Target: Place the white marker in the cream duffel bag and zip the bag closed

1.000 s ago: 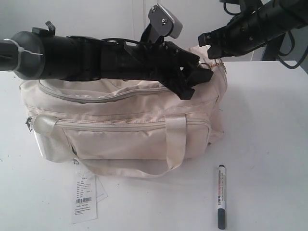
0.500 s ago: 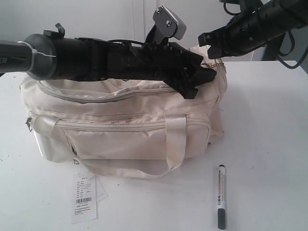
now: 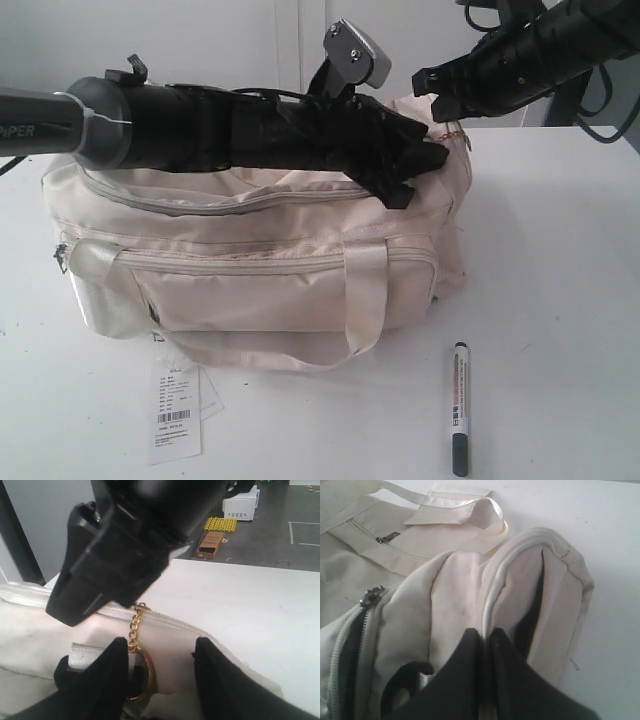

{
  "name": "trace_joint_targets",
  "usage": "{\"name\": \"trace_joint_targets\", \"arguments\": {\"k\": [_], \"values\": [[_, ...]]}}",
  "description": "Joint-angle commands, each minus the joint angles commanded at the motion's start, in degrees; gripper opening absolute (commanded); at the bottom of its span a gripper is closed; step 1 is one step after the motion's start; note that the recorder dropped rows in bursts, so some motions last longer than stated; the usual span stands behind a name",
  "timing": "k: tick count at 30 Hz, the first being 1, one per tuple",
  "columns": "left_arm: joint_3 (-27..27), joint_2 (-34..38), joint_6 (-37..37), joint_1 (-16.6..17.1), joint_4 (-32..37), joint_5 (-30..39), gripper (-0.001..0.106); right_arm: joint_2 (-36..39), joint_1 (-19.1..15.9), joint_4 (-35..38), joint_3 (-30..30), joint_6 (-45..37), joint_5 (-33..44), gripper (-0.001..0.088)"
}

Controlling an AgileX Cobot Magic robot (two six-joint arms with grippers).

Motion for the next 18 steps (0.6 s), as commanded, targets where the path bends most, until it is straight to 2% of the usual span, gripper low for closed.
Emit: {"name": "trace_joint_targets", "arguments": {"k": [1,2,3,4,6,12,15,18], "values": [[0.0,0.0,0.0,0.0,0.0,0.0,0.046,0.0,0.0,0.0,0.0,0.0,0.0,0.0],[0.0,0.0,0.0,0.0,0.0,-0.65,0.035,0.0,0.0,0.0,0.0,0.0,0.0,0.0],[0.0,0.0,0.0,0.0,0.07,-0.91,0.029,0.0,0.0,0.0,0.0,0.0,0.0,0.0],[0.0,0.0,0.0,0.0,0.2,-0.91,0.012,0.0,0.0,0.0,0.0,0.0,0.0,0.0],[0.0,-0.11,0.0,0.0,0.3,-1.69,0.0,0.0,0.0,0.0,0.0,0.0,0.0,0.0],[0.0,-4.21,-0.81,0.0,0.78,-4.31,0.0,0.0,0.0,0.0,0.0,0.0,0.0,0.0],[0.0,-5.1,-6.28,0.0,3.41,-4.05,0.0,0.0,0.0,0.0,0.0,0.0,0.0,0.0],[0.0,-5.1,-9.64,0.0,7.08,-6.74,0.0,0.0,0.0,0.0,0.0,0.0,0.0,0.0]]}}
